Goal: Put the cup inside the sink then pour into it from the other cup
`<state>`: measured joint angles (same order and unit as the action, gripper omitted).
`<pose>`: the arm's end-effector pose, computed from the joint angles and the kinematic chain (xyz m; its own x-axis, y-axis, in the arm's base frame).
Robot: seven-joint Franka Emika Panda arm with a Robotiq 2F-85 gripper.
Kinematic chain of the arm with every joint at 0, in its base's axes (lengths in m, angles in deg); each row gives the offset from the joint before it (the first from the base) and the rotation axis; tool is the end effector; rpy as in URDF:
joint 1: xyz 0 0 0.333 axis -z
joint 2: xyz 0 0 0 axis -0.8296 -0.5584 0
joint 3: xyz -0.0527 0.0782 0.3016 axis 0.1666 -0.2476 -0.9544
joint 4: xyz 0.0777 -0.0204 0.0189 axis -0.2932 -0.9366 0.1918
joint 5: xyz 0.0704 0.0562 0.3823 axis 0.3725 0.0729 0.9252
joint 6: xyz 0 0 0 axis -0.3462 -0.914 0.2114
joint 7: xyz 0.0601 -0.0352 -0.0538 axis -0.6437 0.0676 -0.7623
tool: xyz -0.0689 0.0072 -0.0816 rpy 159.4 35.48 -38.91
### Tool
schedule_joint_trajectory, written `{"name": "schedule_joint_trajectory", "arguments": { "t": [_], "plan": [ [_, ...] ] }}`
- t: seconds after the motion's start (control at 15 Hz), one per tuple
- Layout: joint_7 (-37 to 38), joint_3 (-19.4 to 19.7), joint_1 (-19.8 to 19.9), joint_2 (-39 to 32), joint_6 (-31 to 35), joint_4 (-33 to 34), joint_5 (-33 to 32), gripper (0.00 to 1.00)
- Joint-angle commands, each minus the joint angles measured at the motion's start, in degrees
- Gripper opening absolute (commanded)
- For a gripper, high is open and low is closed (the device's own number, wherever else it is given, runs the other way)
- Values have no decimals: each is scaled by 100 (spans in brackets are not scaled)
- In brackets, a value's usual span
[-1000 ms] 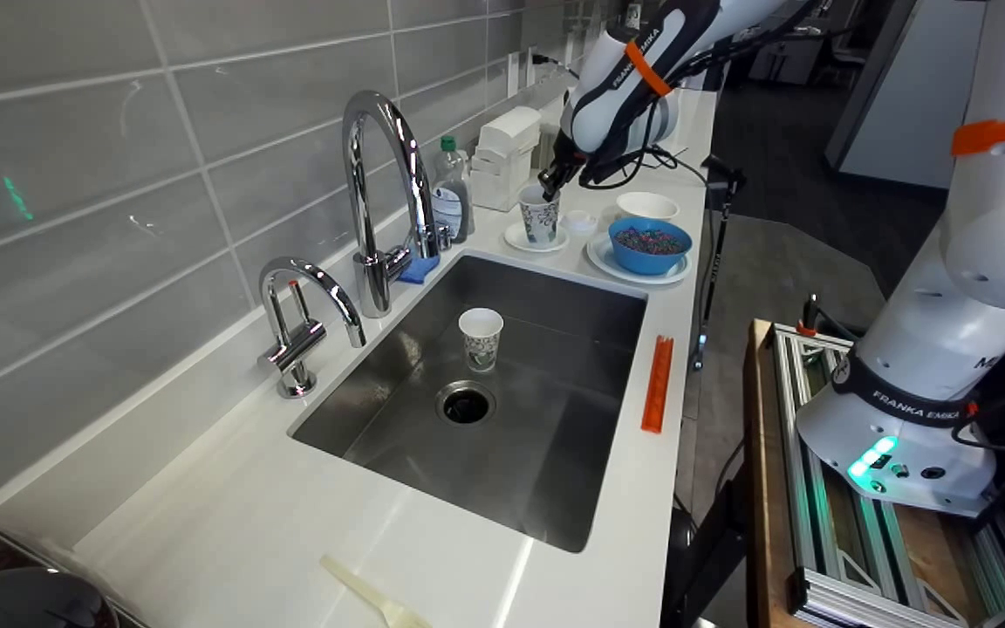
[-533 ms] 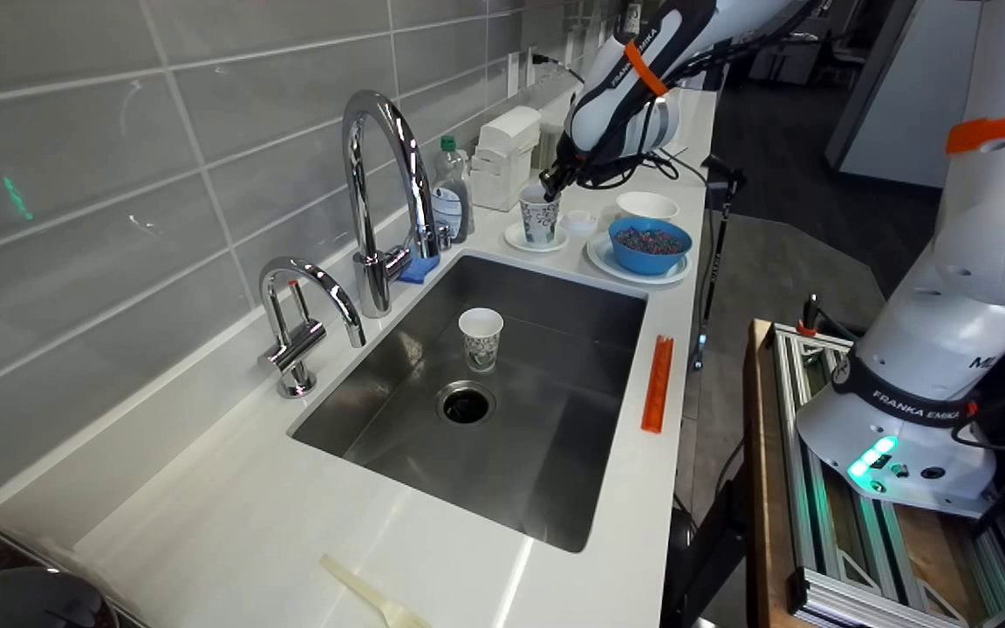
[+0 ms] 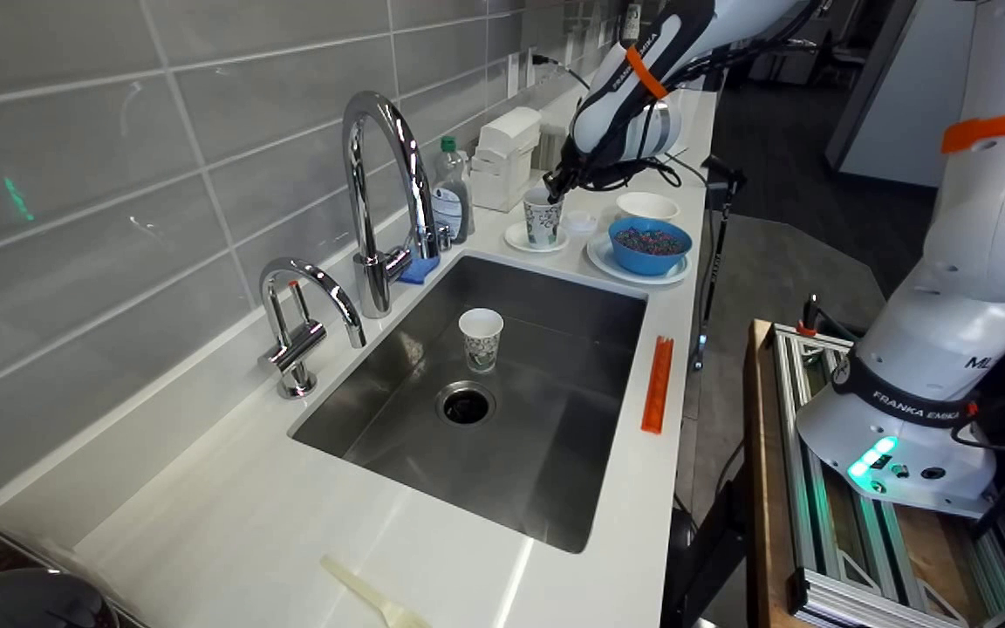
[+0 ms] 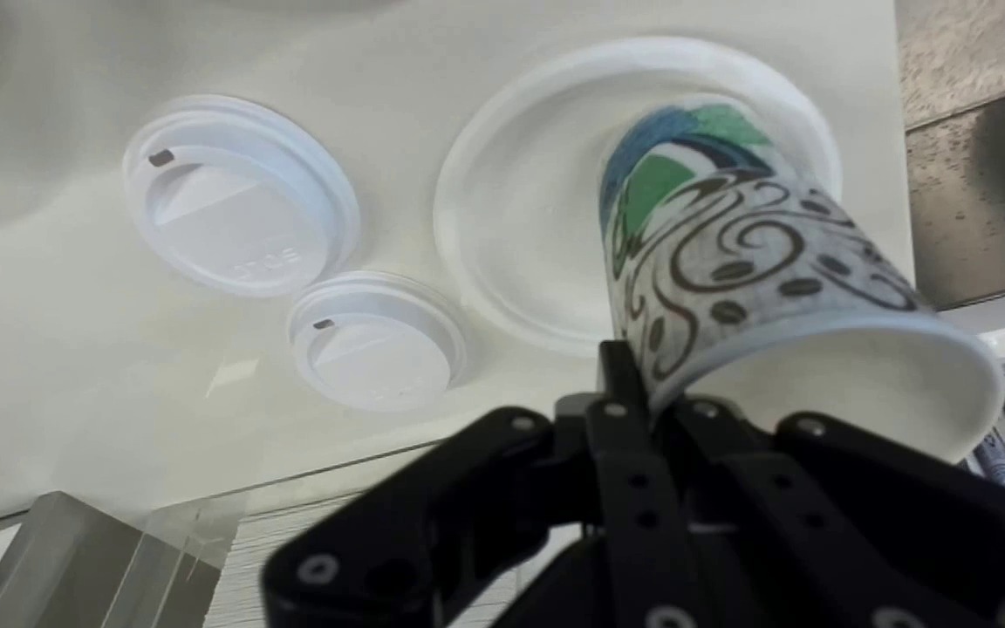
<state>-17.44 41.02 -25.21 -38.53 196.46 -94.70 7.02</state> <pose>0.4967 -0.3147 0.2582 0.8102 -0.3615 0.4614 -0.4340 -0.8991 0.0576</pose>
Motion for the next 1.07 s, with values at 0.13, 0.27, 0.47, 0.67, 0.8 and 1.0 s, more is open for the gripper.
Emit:
{"name": "schedule_joint_trajectory", "arguments": {
  "t": [0.13, 0.27, 0.47, 0.67, 0.8, 1.0],
  "plan": [
    [-65, -282, 291, -138, 150, 63, 132, 36],
    [-60, -351, 355, -131, 160, 58, 128, 51],
    [-60, -428, 419, -92, 190, 34, 107, 73],
    [-20, -399, 388, -37, 254, -6, 56, 95],
    [30, -293, 293, 14, 288, -32, 4, 100],
    [78, -174, 186, 143, 264, -106, -36, 100]
  ]
}}
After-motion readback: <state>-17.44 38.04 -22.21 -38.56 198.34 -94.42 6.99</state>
